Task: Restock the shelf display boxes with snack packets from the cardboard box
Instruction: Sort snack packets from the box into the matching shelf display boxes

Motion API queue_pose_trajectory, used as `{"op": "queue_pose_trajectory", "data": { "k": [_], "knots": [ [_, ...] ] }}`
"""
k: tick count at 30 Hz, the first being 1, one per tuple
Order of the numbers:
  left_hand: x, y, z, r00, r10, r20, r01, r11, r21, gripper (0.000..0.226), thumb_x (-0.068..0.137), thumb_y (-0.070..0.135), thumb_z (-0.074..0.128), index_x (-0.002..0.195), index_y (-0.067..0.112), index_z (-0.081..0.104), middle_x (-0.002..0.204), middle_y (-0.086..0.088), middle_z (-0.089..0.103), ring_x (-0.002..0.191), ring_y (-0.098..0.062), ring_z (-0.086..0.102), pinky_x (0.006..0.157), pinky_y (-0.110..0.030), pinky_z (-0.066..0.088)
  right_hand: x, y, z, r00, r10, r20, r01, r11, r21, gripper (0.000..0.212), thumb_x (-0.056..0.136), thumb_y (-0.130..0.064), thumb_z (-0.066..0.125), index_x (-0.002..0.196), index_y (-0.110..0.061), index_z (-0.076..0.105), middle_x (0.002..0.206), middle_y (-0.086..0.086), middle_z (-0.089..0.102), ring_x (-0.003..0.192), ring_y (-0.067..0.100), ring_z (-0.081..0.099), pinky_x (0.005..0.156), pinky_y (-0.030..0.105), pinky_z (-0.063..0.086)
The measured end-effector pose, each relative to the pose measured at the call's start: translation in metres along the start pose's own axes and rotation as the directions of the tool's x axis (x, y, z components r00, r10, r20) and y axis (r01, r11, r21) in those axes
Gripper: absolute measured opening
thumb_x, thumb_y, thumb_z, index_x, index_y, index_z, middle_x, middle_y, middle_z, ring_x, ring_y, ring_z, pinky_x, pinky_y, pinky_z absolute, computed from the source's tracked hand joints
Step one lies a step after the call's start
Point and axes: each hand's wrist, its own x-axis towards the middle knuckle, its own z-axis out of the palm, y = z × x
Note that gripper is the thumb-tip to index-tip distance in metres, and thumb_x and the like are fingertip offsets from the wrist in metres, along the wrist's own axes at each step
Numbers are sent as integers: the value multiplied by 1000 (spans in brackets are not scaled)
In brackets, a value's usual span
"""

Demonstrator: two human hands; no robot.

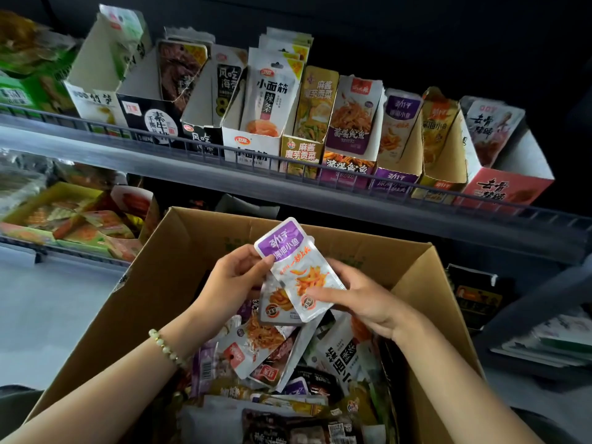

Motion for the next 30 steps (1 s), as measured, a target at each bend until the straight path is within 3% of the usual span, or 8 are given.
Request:
{"op": "queue_pose_trajectory", "data": {
  "k": [3,6,11,15,19,22,25,30],
  "knots": [
    [2,-1,-4,996,88,-2,-88,990,109,10,91,11,58,93,1,58,91,-10,72,79,-16,72,59,-23,57,-1,-5,-7,997,-65,-51,66,997,32,53,74,-44,63,123,-24,55,114,1,70,108,16,65,96,33,50],
    [1,-6,-4,980,137,146,-171,950,259,4,87,10,63,89,9,60,90,-6,72,84,-17,72,69,-31,60,2,-3,-3,980,-133,-145,130,991,-35,54,75,-51,60,122,-24,55,113,0,69,104,14,66,88,30,53],
    [-4,-5,4,971,169,169,-200,961,190,21,83,29,60,93,11,63,90,-3,73,88,-16,71,69,-29,60,6,6,8,967,-207,-146,163,950,-266,35,78,-30,74,109,-27,58,106,0,71,97,12,68,84,35,57],
    [-6,-2,4,973,28,229,-79,973,218,32,80,35,63,105,15,59,94,1,73,86,-13,72,66,-27,59,7,9,12,923,-257,-288,219,963,-158,24,81,-20,73,101,-24,61,97,-1,73,89,12,70,76,28,57],
    [-7,-1,5,934,-141,328,-14,904,428,40,75,27,79,108,16,59,95,4,74,81,-7,72,68,-25,59,9,14,15,891,-156,-427,196,979,49,26,79,-22,74,102,-24,62,101,-4,73,91,12,71,78,30,58],
    [-5,0,-1,923,-160,350,3,913,409,30,83,26,71,108,12,62,98,-1,75,84,-13,73,78,-38,60,10,14,14,914,-77,-399,141,981,132,38,71,-30,78,104,-21,63,99,-1,74,92,15,71,87,37,56],
    [-6,4,-5,876,-205,436,48,938,344,25,90,24,62,111,9,62,102,-4,75,90,-20,73,83,-40,58,9,7,2,947,-53,-318,88,992,96,67,51,-41,82,111,-20,61,103,2,73,97,18,69,91,39,53],
    [-7,11,-6,806,-219,550,54,953,299,30,92,25,55,116,9,59,108,-7,73,96,-23,71,82,-34,58,-2,-5,-12,984,-72,-164,79,996,34,48,60,-29,79,105,-16,65,100,7,73,94,23,70,85,36,56]
  ]
}}
